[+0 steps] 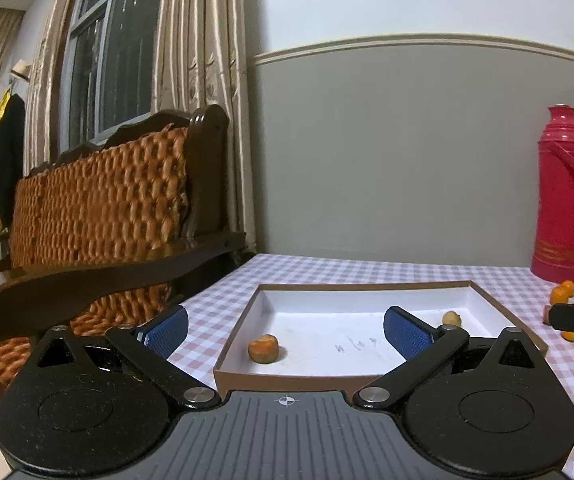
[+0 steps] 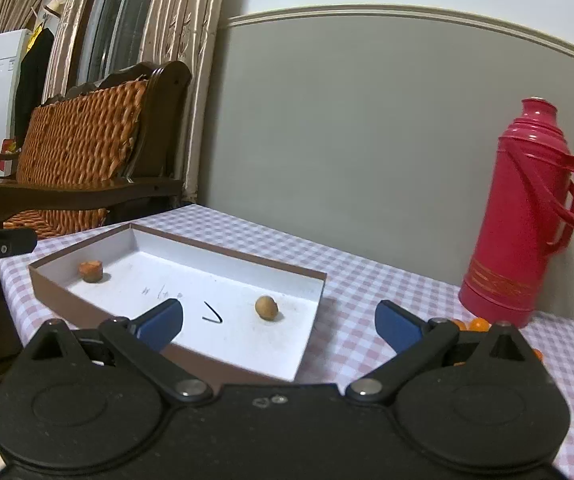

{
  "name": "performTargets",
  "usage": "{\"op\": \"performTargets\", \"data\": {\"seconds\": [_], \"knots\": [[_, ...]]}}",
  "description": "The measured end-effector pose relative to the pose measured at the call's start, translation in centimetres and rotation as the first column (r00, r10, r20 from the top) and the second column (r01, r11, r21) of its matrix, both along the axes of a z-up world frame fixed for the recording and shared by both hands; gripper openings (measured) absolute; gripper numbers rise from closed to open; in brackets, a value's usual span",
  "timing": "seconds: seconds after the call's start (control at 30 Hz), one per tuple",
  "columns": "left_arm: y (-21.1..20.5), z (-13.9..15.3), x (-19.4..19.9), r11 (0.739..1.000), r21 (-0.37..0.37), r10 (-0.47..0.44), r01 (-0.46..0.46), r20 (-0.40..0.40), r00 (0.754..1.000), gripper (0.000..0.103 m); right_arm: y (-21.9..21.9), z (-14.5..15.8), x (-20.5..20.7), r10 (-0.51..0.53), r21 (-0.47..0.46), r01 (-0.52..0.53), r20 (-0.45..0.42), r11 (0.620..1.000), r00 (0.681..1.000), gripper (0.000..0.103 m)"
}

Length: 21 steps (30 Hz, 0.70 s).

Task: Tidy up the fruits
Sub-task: 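Withdraw both open tools from the box toward the remaining fruits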

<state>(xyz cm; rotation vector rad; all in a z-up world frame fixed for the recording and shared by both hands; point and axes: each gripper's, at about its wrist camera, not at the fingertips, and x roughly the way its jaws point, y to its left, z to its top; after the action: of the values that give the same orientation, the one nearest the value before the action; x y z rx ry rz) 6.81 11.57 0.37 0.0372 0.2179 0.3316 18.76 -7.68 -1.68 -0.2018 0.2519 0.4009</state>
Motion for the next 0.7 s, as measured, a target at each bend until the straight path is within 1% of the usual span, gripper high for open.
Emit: {"op": "performTargets", "data": {"seconds": [0.13,0.33,0.53,0.7], "knots": [[-0.7,0.2,-1.0,1.000,0.000,-0.018,0.018,0.010,1.000,0.103,-0.9,0.0,-1.6,-0.005,-0.011,0.005,0.006,1.000,1.000,0.097],[-2.7,0.4,-2.0,0.998,0.022,-0.065,0.065,0.029,0.997,0.103,-2.2,0.0,-3.4,-0.029,-0.027,0.030,0.019,0.999,0.999,0.097],[-5.3,0.3,-2.1,0.990,0.032,-0.139,0.138,0.039,0.990,0.103,-4.5,0.0,-4.6,-0.065,-0.019,0.065,0.020,0.998,0.998,0.097],[-8.2,-0.1,-1.5,0.977,0.057,-0.209,0.207,0.029,0.978,0.103,-6.7,-0.2,-5.2,-0.115,-0.022,0.116,0.017,0.993,0.993,0.097]]}}
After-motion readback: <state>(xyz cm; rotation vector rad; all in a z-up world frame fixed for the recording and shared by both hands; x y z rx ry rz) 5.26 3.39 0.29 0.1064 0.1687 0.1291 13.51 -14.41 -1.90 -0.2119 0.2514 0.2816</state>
